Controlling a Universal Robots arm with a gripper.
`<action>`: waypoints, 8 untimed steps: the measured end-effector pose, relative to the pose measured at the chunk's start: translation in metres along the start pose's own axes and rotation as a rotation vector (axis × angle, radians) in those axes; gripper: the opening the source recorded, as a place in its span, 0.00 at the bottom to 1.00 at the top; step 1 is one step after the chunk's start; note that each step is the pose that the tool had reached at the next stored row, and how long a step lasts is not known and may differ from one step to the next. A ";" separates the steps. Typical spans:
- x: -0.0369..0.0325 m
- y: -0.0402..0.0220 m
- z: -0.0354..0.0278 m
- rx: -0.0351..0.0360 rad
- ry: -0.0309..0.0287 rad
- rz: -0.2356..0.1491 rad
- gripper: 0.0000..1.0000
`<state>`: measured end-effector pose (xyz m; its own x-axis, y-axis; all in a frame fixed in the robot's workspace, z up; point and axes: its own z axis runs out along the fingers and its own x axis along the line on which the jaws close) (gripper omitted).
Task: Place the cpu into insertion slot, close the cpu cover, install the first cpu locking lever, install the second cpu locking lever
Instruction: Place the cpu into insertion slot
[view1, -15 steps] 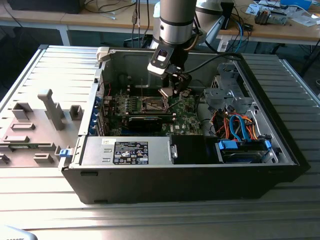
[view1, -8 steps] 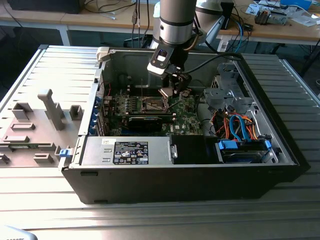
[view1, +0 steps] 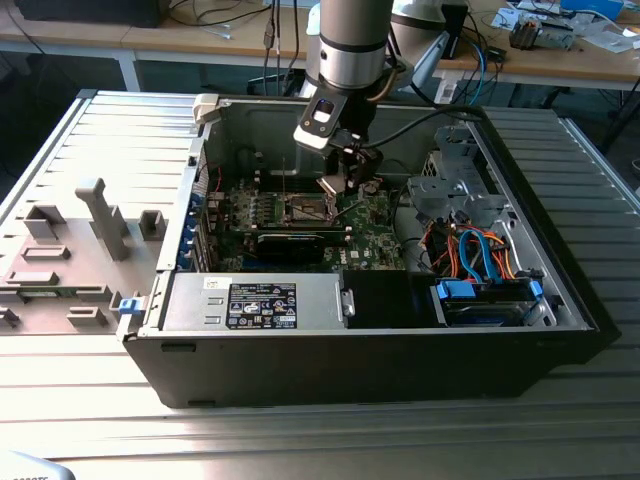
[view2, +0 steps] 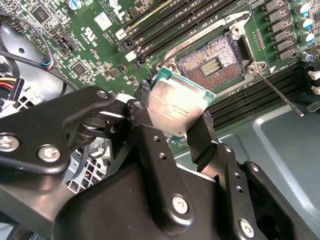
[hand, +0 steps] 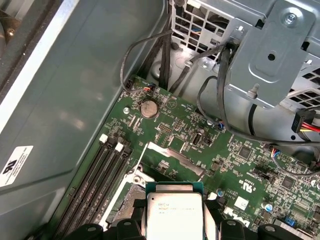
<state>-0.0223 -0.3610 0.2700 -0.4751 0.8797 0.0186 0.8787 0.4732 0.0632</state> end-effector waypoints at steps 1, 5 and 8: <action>0.0000 0.0000 0.0000 0.0000 -0.0002 0.002 0.54; 0.0000 0.0000 0.0002 -0.0002 -0.0007 0.010 0.54; 0.0000 0.0000 0.0003 -0.0003 -0.0010 0.016 0.54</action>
<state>-0.0223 -0.3610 0.2697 -0.4611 0.8872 0.0186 0.8861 0.4592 0.0632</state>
